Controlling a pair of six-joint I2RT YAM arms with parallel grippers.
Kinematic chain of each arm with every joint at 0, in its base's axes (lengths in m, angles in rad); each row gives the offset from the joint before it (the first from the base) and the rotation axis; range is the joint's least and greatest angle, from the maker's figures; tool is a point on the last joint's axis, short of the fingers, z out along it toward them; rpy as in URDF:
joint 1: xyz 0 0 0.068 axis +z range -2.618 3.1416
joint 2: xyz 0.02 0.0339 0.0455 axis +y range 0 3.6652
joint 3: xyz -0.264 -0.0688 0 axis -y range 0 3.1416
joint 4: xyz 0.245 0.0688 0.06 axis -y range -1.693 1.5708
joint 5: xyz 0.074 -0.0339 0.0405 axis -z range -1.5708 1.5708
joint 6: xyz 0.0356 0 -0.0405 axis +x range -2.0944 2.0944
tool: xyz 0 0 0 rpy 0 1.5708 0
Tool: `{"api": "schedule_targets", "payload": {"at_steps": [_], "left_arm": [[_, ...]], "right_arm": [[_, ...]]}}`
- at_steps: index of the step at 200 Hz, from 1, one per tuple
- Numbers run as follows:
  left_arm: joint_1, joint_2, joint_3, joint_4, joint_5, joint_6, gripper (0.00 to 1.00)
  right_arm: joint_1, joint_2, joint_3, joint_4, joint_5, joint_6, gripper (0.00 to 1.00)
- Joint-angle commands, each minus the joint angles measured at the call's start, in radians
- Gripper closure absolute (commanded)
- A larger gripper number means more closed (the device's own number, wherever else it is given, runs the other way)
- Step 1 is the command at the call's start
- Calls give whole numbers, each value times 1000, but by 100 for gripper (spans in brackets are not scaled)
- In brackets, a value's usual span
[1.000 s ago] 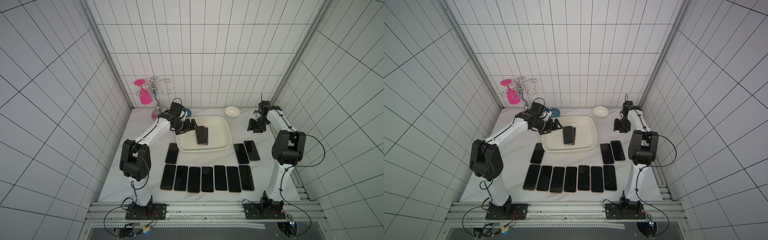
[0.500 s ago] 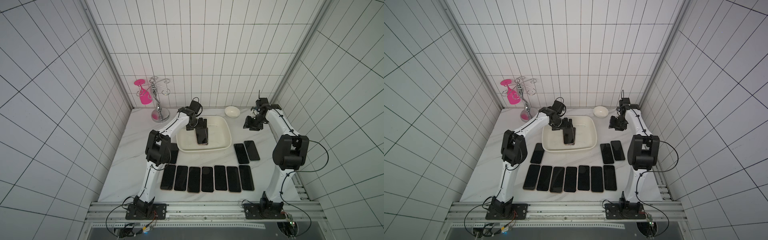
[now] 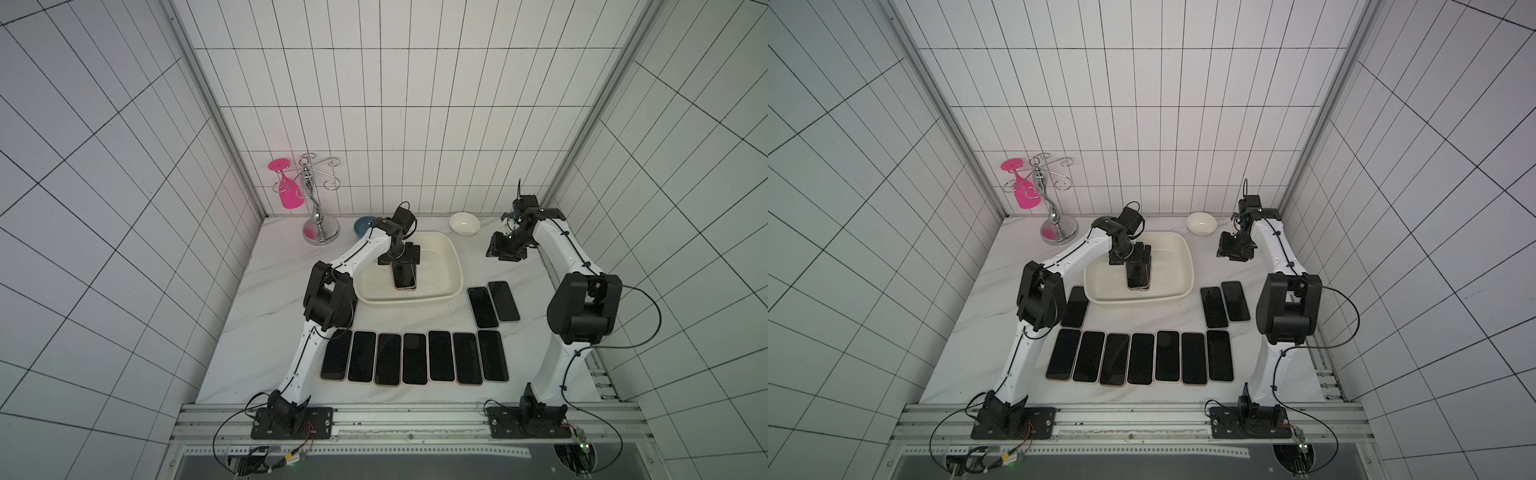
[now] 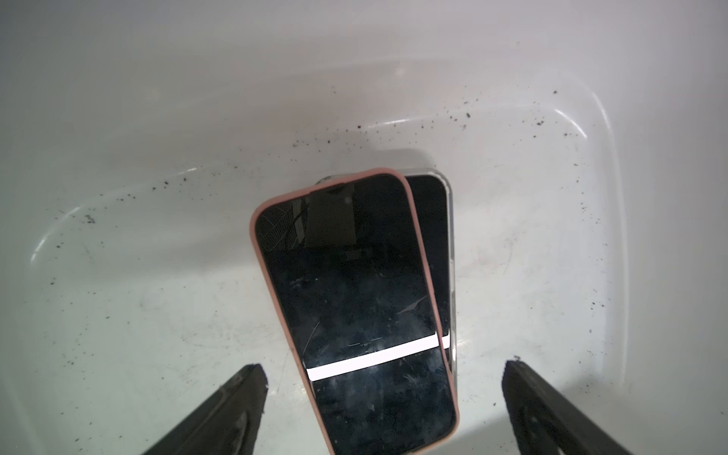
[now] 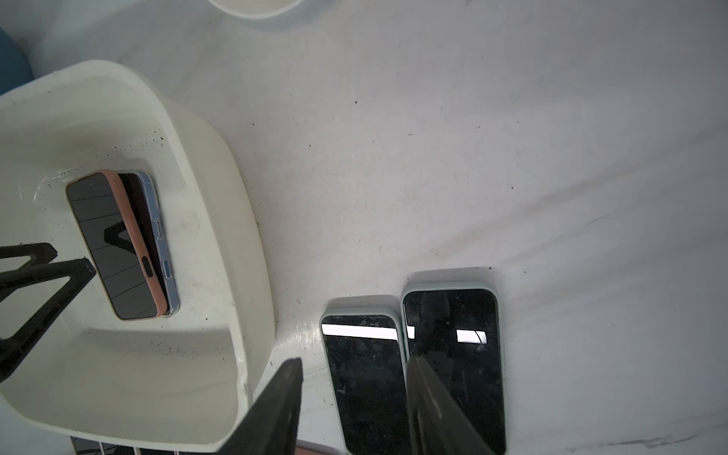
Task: Take the phone out of the storage box
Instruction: Pick up the phone from the storage box.
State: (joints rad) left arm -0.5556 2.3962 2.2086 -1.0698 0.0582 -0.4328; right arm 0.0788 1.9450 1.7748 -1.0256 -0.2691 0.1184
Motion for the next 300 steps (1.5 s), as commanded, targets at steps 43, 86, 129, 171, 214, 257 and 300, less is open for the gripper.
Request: {"api": "schedule_targets", "payload": {"at_steps": [43, 86, 129, 171, 214, 257, 300], "left_arm": [[-24, 83, 62, -22, -55, -9, 3], [-30, 106, 68, -18, -53, -14, 3], [-29, 128, 67, -33, -73, -12, 3], [-29, 131, 68, -33, -59, -5, 16], [-14, 82, 68, -24, -16, 2, 43], [12, -35, 52, -21, 34, 29, 51], [40, -155, 33, -32, 99, 48, 51]], "right_arm": [[2, -20, -40, -1, -18, -26, 53], [1, -14, -44, 0, -27, -36, 53], [1, -6, -56, 6, -28, -48, 53], [1, 2, -54, 6, -36, -46, 55], [3, 2, -50, 11, -107, -32, 54], [5, 3, -52, 85, -448, 26, 51], [85, -48, -237, 439, -742, 232, 47]]}}
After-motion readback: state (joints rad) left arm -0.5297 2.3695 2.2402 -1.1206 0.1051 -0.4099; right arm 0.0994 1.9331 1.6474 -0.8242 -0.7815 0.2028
